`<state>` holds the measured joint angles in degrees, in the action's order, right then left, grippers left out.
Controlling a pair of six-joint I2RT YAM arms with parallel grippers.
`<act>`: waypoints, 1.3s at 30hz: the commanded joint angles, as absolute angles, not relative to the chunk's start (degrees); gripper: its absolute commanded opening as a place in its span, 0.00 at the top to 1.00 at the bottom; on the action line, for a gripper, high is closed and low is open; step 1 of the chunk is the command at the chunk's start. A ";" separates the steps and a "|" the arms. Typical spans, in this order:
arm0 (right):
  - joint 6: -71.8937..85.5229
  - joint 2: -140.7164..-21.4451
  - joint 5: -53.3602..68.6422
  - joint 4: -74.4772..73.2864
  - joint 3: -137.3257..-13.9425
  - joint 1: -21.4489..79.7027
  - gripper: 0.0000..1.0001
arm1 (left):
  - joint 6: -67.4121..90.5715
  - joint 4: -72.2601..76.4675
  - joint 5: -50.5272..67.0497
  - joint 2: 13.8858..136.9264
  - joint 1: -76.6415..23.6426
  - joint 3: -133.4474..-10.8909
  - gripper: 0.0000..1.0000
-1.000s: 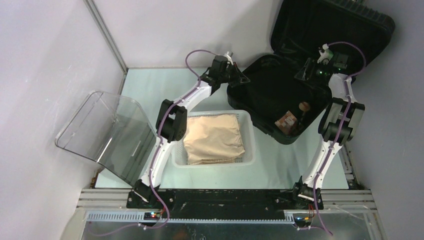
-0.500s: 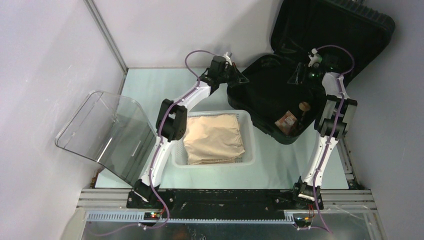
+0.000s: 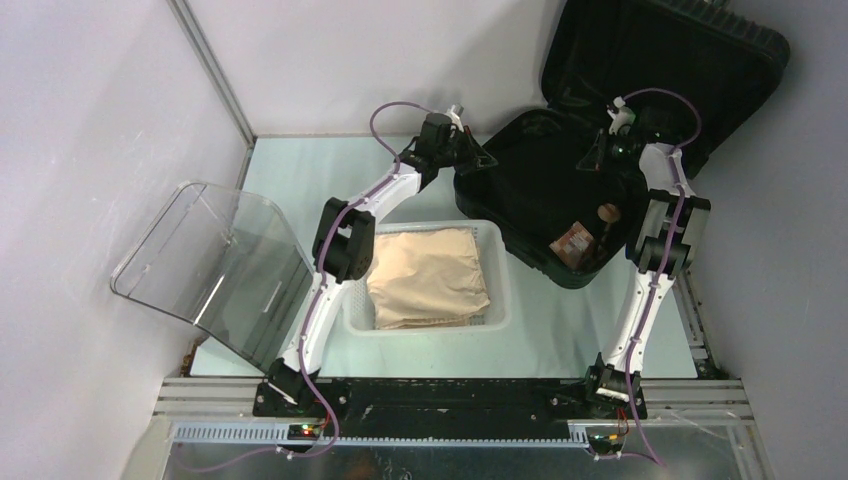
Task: Open, take out, and arrange the luggage
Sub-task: Adjust the clothes in the opened luggage.
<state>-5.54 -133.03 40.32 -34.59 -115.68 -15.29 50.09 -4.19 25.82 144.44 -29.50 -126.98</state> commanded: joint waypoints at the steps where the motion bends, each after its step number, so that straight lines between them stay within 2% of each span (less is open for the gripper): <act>1: -6.30 -126.01 35.43 -31.92 -114.96 -14.28 0.98 | 50.56 -0.88 25.84 142.20 -28.80 -129.96 1.00; 11: -6.62 -114.35 28.74 -25.61 -106.06 -13.77 1.00 | 51.56 1.50 24.99 139.15 -29.31 -129.96 1.00; 19: -6.63 -112.46 28.36 -24.87 -103.72 -13.65 1.00 | 51.78 1.71 25.38 137.84 -29.68 -130.58 1.00; 24: -5.57 -113.11 28.25 -24.49 -103.24 -13.83 0.90 | 52.15 1.91 25.23 138.36 -30.10 -130.74 1.00; 28: -5.00 -114.51 32.12 -24.42 -103.22 -14.36 1.00 | 52.58 2.29 25.21 139.40 -30.35 -130.87 1.00; 36: -1.73 -110.07 27.14 -19.55 -100.15 -15.26 1.00 | 52.32 2.48 24.48 138.91 -30.86 -131.65 1.00; 39: 0.20 -109.93 26.78 -18.26 -99.66 -16.54 0.94 | 54.07 4.49 24.02 138.60 -31.12 -131.66 1.00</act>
<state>-2.76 -114.85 28.99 -25.12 -99.46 -14.33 52.21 -0.75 25.17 143.15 -30.72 -128.16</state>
